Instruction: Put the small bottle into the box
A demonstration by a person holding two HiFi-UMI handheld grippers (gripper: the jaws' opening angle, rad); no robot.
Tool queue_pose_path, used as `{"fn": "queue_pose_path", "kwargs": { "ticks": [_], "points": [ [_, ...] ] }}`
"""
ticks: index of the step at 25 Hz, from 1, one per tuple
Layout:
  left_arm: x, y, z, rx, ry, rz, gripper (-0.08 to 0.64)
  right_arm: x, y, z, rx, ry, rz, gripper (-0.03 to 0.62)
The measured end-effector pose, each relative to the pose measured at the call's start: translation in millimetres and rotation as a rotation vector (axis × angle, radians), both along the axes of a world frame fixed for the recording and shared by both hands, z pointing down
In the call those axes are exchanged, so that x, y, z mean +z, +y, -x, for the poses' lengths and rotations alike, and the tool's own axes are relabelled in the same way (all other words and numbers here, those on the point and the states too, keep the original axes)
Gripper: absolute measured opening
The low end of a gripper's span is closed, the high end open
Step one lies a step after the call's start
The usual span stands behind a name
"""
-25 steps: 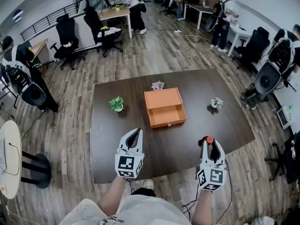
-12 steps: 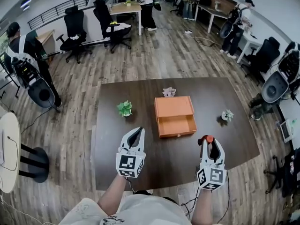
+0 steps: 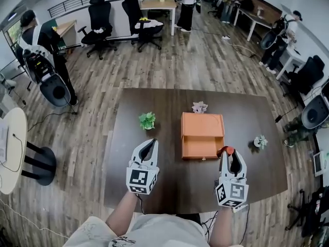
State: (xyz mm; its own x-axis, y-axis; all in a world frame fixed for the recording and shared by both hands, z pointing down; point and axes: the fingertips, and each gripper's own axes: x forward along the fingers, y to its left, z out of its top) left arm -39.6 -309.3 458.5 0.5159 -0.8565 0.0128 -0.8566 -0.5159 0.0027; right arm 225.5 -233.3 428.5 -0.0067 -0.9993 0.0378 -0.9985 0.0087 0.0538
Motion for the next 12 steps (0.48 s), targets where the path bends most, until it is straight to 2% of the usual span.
{"fn": "queue_pose_path", "kwargs": {
  "ticks": [5, 12],
  "points": [
    [1, -17, -8, -0.085, -0.005, 0.005, 0.002, 0, -37, -14, -0.089, -0.012, -0.001, 0.133],
    [-2, -30, -26, -0.152, -0.009, 0.012, 0.002, -1, -74, -29, -0.184, -0.028, -0.005, 0.133]
  ]
}}
